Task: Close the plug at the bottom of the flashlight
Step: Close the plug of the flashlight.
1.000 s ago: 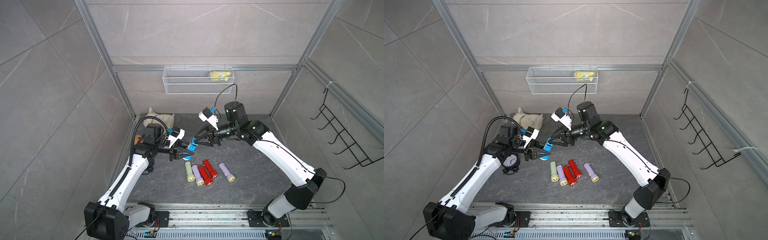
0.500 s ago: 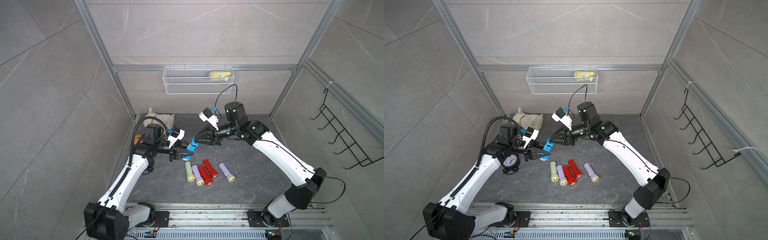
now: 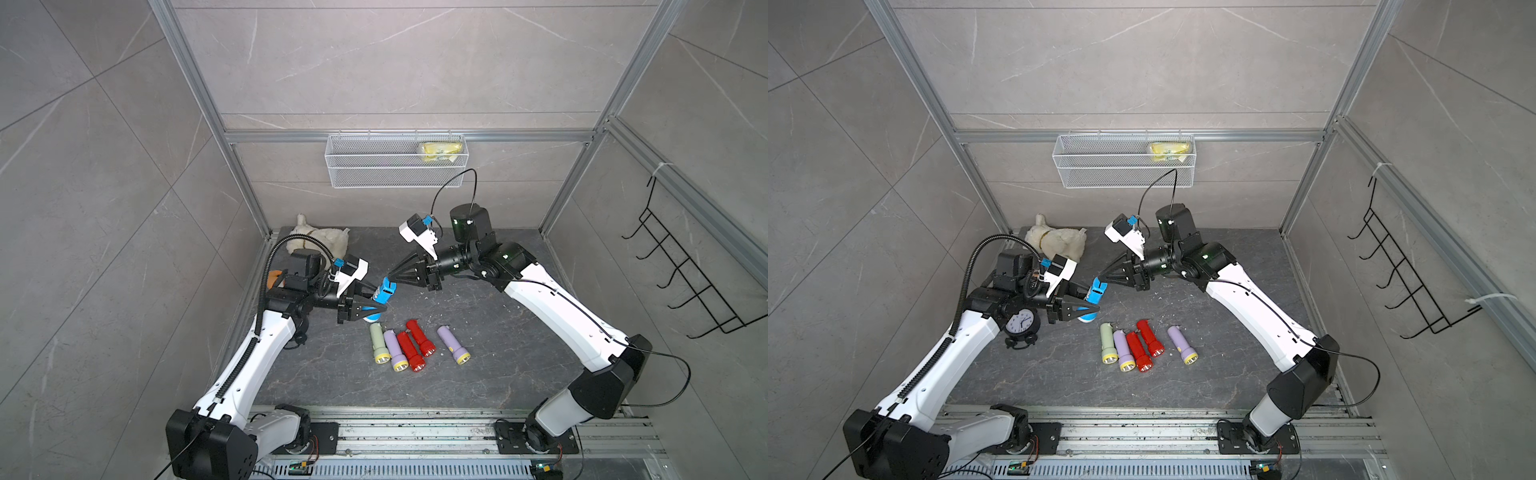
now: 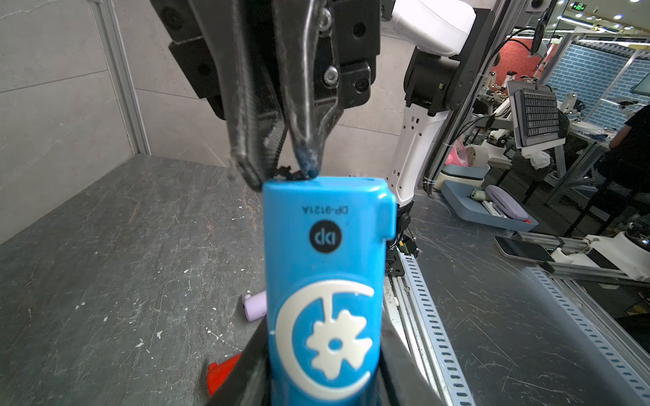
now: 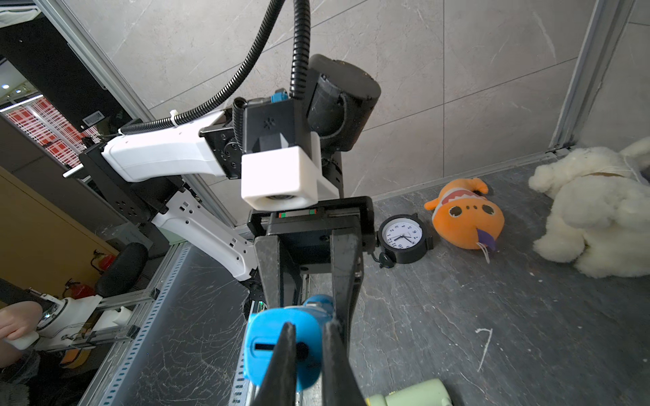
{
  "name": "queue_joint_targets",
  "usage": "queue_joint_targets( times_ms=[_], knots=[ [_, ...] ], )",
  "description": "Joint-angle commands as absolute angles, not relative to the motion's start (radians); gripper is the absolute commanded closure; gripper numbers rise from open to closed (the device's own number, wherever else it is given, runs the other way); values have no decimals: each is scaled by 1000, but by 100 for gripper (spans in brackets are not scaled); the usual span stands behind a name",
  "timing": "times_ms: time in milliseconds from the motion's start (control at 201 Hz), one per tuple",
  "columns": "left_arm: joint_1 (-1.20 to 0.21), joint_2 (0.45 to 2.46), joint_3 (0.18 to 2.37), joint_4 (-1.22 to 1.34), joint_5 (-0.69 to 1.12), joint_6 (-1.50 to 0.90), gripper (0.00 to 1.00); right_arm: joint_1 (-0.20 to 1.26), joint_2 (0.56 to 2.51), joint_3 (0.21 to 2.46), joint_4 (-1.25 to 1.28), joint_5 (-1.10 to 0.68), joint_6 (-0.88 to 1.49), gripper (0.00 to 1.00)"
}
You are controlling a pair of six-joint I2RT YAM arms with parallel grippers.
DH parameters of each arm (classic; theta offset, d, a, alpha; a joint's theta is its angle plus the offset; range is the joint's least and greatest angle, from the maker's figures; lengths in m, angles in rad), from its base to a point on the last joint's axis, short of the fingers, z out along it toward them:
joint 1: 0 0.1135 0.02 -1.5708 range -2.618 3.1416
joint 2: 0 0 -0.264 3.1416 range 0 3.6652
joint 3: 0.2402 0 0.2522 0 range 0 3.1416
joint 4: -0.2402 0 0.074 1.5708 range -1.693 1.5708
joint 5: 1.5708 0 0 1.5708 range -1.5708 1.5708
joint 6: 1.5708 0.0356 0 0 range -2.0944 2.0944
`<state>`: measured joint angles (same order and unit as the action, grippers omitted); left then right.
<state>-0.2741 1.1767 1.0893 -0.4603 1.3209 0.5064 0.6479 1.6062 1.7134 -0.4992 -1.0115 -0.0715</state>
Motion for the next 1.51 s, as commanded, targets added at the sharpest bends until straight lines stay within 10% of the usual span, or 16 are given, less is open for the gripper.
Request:
queue_joint_targets(
  times_ms=[0, 95, 209, 294, 1503],
  knots=[
    [-273, 1137, 1108, -406, 1381, 525, 100, 657, 1609, 1684, -534, -1006, -63, 100],
    [-274, 1135, 1107, -407, 1381, 525, 100, 648, 1609, 1687, -531, -990, -54, 100],
    [-272, 1131, 1105, -407, 1381, 526, 100, 611, 1605, 1691, -493, -1010, 2, 61],
    [-273, 1131, 1105, -407, 1381, 526, 100, 584, 1601, 1684, -445, -1049, 45, 50],
    [-273, 1158, 1108, -415, 1372, 530, 100, 641, 1652, 1759, -488, -1159, 12, 62]
  ],
)
